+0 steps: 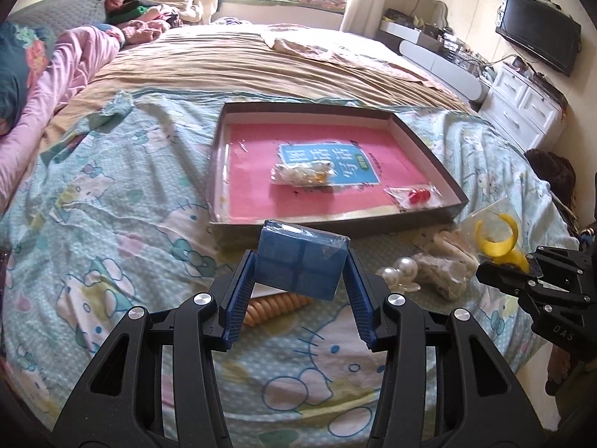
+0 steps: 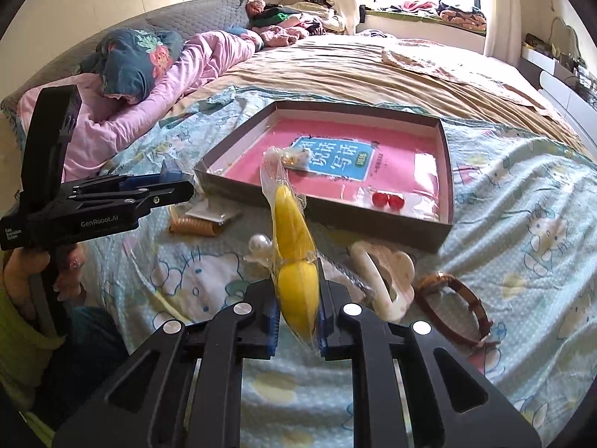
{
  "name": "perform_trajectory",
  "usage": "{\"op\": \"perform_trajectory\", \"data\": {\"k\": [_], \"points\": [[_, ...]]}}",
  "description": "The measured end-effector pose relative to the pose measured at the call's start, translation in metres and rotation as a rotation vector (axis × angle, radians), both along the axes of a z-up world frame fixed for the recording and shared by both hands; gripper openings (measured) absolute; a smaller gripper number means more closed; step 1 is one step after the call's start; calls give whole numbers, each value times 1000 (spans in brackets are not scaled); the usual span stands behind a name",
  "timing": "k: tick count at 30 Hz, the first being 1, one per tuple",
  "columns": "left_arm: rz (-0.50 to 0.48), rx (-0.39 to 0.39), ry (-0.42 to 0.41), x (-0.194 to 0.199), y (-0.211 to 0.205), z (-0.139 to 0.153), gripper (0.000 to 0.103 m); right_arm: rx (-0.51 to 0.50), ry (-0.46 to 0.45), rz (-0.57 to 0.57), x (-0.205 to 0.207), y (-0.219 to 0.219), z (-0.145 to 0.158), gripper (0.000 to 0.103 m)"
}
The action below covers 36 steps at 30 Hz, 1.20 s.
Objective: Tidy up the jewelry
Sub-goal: 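Carry the blue box and yellow hoop bag into the brown box and release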
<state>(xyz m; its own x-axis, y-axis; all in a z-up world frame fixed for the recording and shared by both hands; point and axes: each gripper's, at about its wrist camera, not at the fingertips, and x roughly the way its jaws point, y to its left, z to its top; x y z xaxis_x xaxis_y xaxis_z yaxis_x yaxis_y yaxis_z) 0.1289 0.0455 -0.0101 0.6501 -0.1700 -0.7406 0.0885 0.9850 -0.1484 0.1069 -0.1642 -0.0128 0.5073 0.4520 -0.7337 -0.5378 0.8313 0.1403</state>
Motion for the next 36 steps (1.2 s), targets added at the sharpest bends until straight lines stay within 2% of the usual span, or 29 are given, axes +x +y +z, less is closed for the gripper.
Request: {"op": "perform_trajectory", "data": {"k": [20,25,36], "points": [[60,-3,-8,27,20,6,39,46,-18,1,38,25,7,14],[63,-14,-2,38,20,6,39,59,-25,-18,49,22,10,14],[59,25,-2,68,11,11,39,80,-36,-106,77,1,12,14]]}}
